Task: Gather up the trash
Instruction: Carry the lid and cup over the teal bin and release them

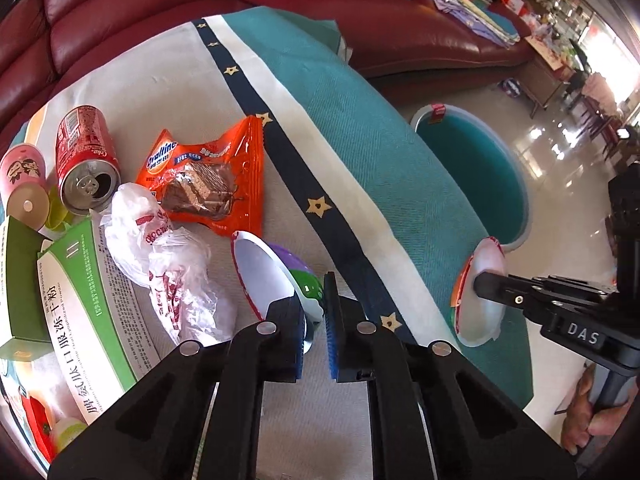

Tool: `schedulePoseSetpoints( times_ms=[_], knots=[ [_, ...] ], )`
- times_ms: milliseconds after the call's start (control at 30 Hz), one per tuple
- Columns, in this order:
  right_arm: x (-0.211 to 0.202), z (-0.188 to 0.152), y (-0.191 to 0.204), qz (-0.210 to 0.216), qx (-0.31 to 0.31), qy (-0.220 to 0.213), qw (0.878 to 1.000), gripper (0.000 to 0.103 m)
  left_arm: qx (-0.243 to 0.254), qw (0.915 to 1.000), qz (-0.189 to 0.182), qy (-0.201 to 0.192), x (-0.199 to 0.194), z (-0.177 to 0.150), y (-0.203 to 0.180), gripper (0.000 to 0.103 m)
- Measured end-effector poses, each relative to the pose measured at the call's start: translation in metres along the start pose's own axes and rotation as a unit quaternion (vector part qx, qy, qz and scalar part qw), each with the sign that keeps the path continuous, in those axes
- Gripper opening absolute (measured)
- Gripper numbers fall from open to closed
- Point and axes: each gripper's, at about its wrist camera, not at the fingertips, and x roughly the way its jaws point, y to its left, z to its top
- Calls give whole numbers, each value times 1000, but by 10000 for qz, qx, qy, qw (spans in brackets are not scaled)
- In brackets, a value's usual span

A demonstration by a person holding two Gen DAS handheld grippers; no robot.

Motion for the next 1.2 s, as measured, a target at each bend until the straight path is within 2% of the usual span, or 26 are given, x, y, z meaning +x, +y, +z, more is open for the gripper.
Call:
schedulePoseSetpoints(
  times_ms=[267,400,600,767,967,1200],
  knots=[
    [-3,4,-6,171,32,-28,9998,5,8,9994,-298,-172,-29,7,-12,9],
    [-23,14,-19,251,168,-266,9992,5,252,9987,-400,-186,-35,18,-33,9],
    [-74,37,-55,-25,450,-872,9952,5,636,9953,-699,-231,-34,41,-75,9],
    [-105,52,-89,-299,709,-1194,9899,5,974,9903,-968,-221,-24,63,-119,9],
    [-100,60,-118,-513,973,-1131,9875,5,1259,9854,-1142,6,5,78,-162,9],
    [-78,67,-137,-670,1137,-899,9872,5,1309,9831,-1238,339,43,87,-180,9]
  ],
)
